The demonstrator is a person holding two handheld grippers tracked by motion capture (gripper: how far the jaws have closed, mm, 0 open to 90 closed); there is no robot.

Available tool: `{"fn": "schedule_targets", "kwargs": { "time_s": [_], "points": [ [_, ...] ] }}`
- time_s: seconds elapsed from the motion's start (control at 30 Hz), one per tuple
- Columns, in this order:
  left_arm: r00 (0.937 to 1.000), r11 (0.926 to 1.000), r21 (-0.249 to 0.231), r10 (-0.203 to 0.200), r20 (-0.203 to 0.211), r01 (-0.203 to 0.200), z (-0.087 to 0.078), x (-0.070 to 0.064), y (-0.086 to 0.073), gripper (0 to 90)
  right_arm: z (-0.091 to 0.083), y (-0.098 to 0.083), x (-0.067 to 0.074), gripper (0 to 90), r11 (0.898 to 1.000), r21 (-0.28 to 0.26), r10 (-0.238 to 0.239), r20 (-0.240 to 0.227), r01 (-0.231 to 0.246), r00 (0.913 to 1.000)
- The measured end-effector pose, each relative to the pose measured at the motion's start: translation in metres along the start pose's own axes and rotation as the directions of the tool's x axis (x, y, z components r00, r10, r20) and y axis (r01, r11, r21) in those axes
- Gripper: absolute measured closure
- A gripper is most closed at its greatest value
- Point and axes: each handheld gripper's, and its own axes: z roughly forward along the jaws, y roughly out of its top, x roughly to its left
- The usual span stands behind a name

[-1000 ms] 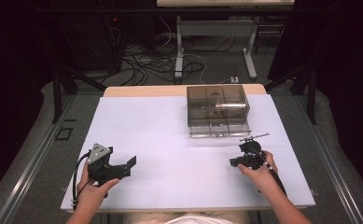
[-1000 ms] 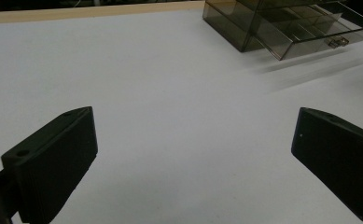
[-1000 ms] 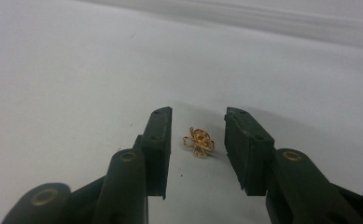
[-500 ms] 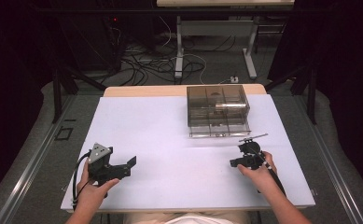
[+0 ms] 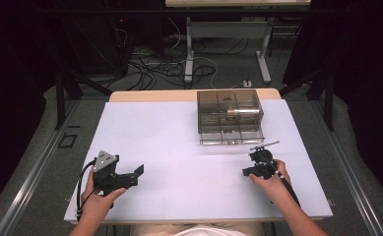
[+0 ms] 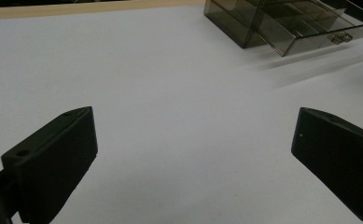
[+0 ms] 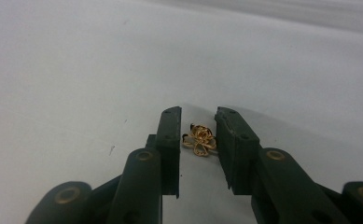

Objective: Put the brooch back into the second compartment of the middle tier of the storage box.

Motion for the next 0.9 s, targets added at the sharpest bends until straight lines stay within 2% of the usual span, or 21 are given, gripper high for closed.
{"fn": "schedule_targets", "kwargs": {
  "time_s": [0.37, 0.9],
  "points": [
    [1.0000, 1.0000, -0.001, -0.008, 0.002, 0.008, 0.0006, -0.0002, -0.0003, 0.3, 0.0000, 0.0003, 0.0000, 73.9, 1.000, 0.006, -0.004, 0.011, 0.004, 0.9999],
    [1.0000, 1.0000, 0.000, -0.002, -0.001, 0.002, 0.0006, 0.0004, -0.0002, 0.3, -0.0015, 0.0007, -0.0002, 74.3, 1.000, 0.001, 0.004, -0.005, -0.004, 1.0000]
  ]
}}
